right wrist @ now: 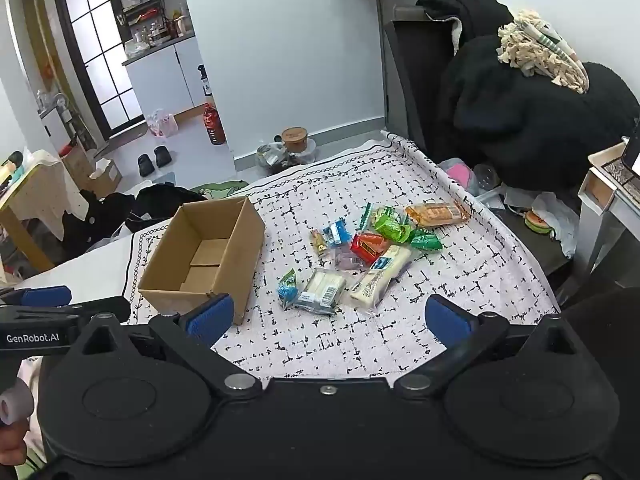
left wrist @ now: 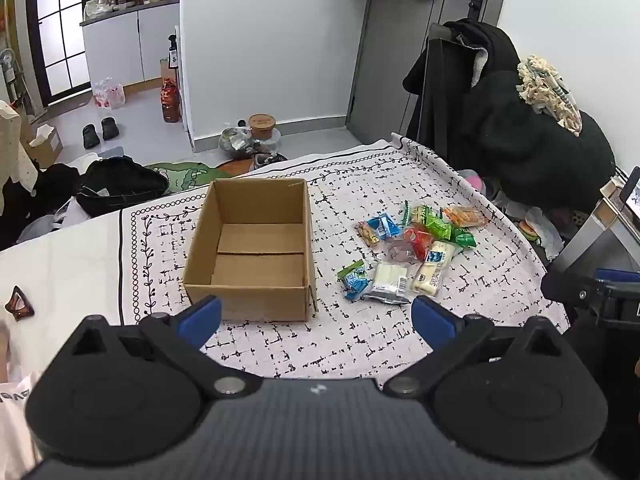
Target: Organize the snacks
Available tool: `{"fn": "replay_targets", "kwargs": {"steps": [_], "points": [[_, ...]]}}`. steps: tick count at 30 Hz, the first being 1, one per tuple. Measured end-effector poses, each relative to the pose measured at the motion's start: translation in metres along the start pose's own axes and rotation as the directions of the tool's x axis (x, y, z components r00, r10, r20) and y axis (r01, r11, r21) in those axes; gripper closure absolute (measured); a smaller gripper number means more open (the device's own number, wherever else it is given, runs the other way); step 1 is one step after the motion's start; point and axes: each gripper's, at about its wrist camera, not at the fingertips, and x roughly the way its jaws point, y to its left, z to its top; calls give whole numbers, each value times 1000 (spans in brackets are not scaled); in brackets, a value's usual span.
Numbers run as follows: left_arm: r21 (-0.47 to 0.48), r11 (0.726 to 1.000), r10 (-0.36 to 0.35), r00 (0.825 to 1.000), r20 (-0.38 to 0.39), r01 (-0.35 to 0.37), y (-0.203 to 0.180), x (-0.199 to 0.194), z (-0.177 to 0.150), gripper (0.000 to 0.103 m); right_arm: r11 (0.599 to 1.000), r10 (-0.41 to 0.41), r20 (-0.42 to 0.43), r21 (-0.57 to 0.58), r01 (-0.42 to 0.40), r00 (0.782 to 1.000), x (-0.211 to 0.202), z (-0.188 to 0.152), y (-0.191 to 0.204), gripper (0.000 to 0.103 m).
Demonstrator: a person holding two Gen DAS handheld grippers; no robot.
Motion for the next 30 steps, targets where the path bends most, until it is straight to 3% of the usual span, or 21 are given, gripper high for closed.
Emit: {"fn": "replay_targets", "kwargs": {"steps": [30], "points": [[-3,1000,14,1000,-6,-14,0,-5,0,2,1000,-1,-14,-3,1,1000,0,1,2,0]]}}
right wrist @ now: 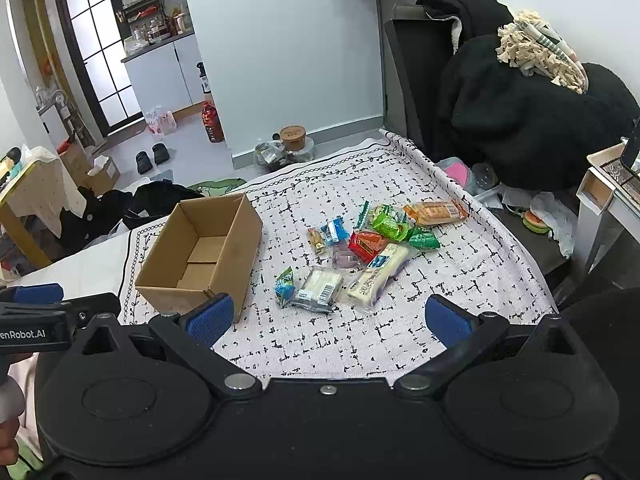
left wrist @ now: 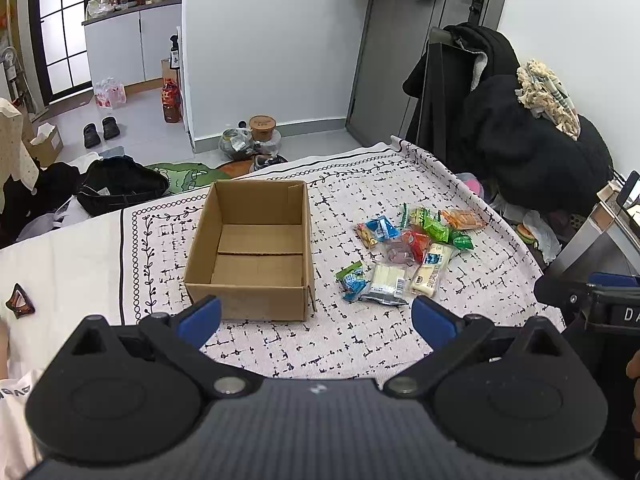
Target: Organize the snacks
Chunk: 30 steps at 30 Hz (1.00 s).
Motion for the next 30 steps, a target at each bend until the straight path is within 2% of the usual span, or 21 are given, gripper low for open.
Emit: {"fn": "replay_targets", "kwargs": {"steps": [30], "points": [[-2,1000,-1,1000,-1,1,4,0,0,2,1000,-15,5,-12,15,1000,0,0,2,0]]}}
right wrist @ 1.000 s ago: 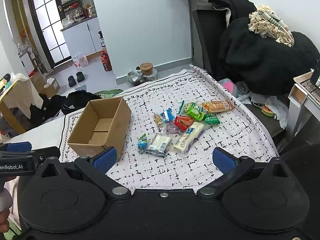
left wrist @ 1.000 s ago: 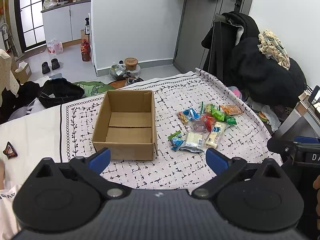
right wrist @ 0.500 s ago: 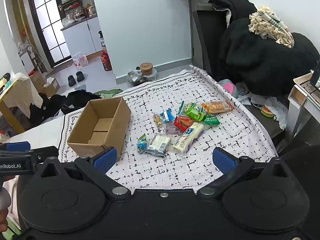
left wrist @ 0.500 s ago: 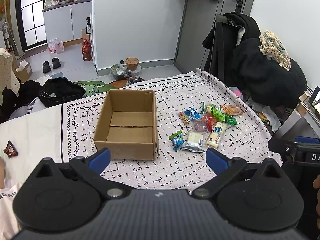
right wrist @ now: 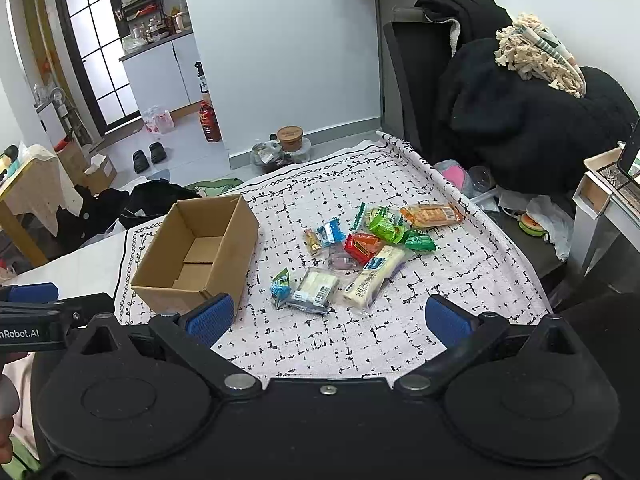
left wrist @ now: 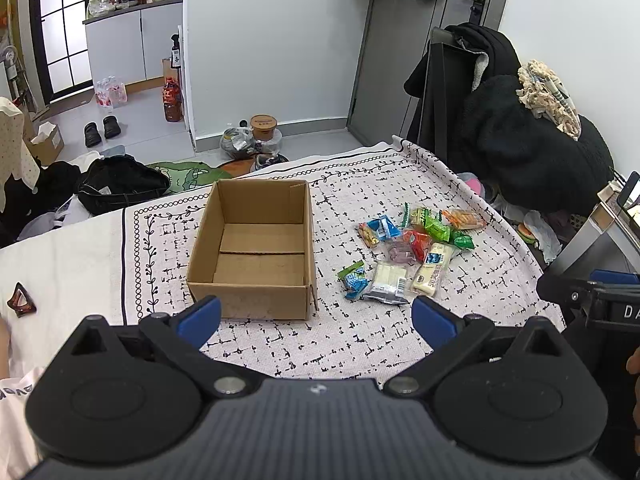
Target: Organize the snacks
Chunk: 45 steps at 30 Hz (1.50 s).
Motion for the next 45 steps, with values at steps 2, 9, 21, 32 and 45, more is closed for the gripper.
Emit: {"fn": "replay_targets", "kwargs": {"steps": [2,9,21,32,45], "points": [[0,1000,1,1000,0,-1,0,0,0,2,1000,1,1,-1,-1,1000,0,0,0,0],[1,1000,0,1000,0,0,-1,1,-1,2,1000,-1,2,-2,1,1000,0,0,1,0],[7,1000,-10,1000,-10,10,-3,3,3,2,1000,0,-11,0,0,1000,5,-1,1,0],[24,1000,-16,1000,-26,17,0,14,9,2,1000,-9,-25,16,10,1000,15,1,-5,0],[34,996,-78,996,-43,80,-12,47,23,2,994,-38,-3,102,38,999,31,9,-29,0]]}}
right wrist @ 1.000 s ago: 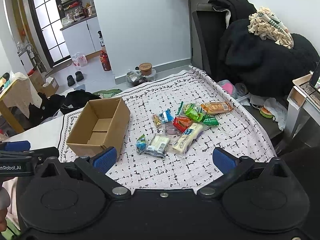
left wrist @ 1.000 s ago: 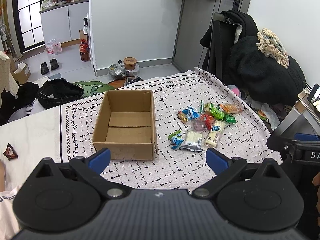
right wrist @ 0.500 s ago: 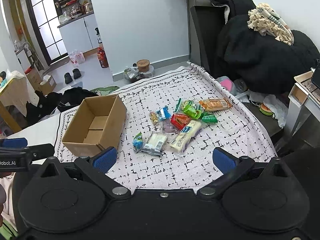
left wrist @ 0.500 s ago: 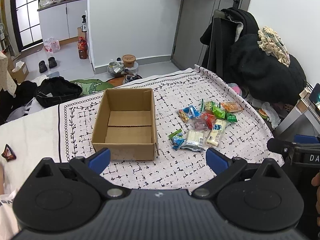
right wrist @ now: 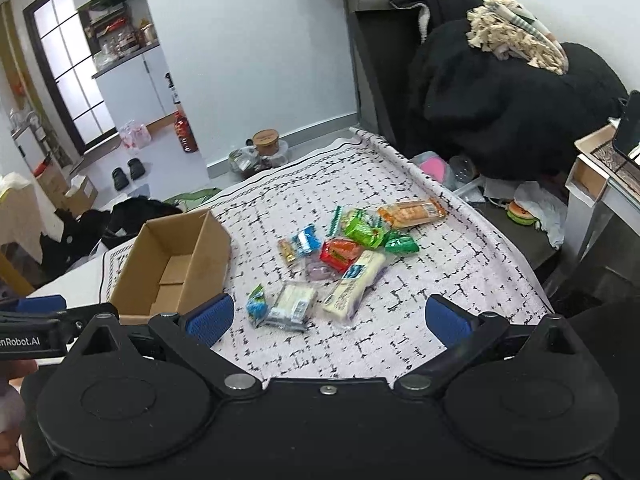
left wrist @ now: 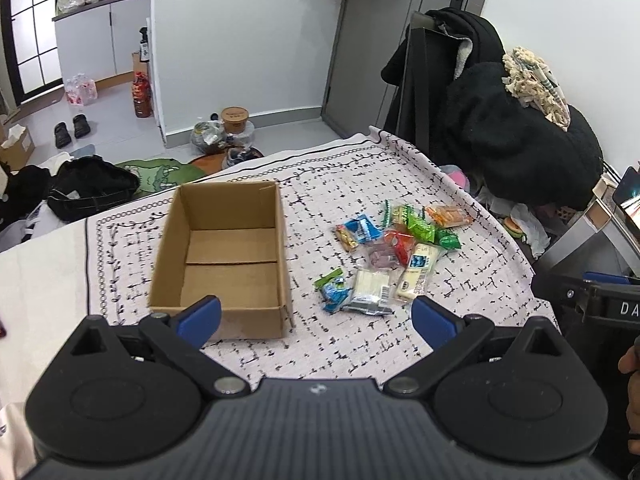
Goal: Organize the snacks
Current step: 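Move both tools toward the snack pile and open the grippers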
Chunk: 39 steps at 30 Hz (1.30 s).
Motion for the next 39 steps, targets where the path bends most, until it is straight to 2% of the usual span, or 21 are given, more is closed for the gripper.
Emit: {"fn": "replay_targets", "kwargs": {"steps": [11,20,27,35,39], "points": [[-2,999,-52,998,-28,52,-12,37,12,2,999,-8,-23,54,9,1000,25,5,-20,1],[-4,996,-91,995,-51,91,-22,70,14,5,996,-10,-68,92,16,998,56,4,-36,11],[-10,993,-119,989,-90,119,-30,104,15,18,992,14,-118,126,1,993,85,4,-41,23],[-45,989,-146,979,-146,140,-32,147,16,43,984,15,-175,177,17,984,120,4,-52,40],[-61,986,-165,970,-180,156,-35,170,15,47,979,29,-191,202,11,981,134,6,-56,43]]}}
